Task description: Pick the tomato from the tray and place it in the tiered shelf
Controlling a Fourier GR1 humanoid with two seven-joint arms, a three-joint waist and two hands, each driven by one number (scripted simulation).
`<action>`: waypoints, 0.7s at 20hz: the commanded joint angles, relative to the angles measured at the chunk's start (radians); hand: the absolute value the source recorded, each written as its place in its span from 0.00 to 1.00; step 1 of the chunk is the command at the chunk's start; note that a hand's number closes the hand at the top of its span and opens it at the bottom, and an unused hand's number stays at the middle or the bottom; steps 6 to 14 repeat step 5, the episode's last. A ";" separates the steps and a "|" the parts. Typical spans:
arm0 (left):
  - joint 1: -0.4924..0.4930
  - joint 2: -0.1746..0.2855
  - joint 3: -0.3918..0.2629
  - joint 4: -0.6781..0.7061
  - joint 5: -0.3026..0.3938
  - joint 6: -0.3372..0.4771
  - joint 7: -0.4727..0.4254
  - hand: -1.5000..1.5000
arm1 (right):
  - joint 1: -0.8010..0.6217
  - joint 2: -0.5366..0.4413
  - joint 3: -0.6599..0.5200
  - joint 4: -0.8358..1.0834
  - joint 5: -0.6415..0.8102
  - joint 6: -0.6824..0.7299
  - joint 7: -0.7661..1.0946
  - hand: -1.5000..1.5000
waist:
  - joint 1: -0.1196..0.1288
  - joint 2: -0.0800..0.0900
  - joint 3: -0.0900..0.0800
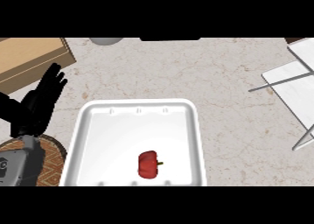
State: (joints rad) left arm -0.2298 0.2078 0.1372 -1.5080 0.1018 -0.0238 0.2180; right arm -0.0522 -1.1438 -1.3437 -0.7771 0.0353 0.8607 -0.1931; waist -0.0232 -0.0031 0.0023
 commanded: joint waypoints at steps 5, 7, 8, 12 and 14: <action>0.055 -0.026 -0.026 -0.039 -0.022 0.009 -0.019 0.50 | 0.190 -0.013 -0.013 0.003 0.010 0.076 -0.303 0.00 | 0.006 -0.001 0.000; 0.055 -0.026 -0.026 -0.039 -0.022 0.009 -0.019 0.50 | 0.190 -0.013 -0.013 0.003 0.010 0.076 -0.303 0.00 | 0.006 -0.001 0.000; 0.055 -0.026 -0.026 -0.039 -0.022 0.009 -0.019 0.50 | 0.190 -0.013 -0.013 0.003 0.010 0.076 -0.303 0.00 | 0.006 -0.001 0.000; 0.055 -0.026 -0.026 -0.039 -0.022 0.009 -0.019 0.50 | 0.190 -0.013 -0.013 0.003 0.010 0.076 -0.303 0.00 | 0.006 -0.001 0.000; 0.055 -0.026 -0.026 -0.039 -0.022 0.009 -0.019 0.50 | 0.190 -0.013 -0.013 0.003 0.010 0.076 -0.303 0.00 | 0.006 -0.001 0.000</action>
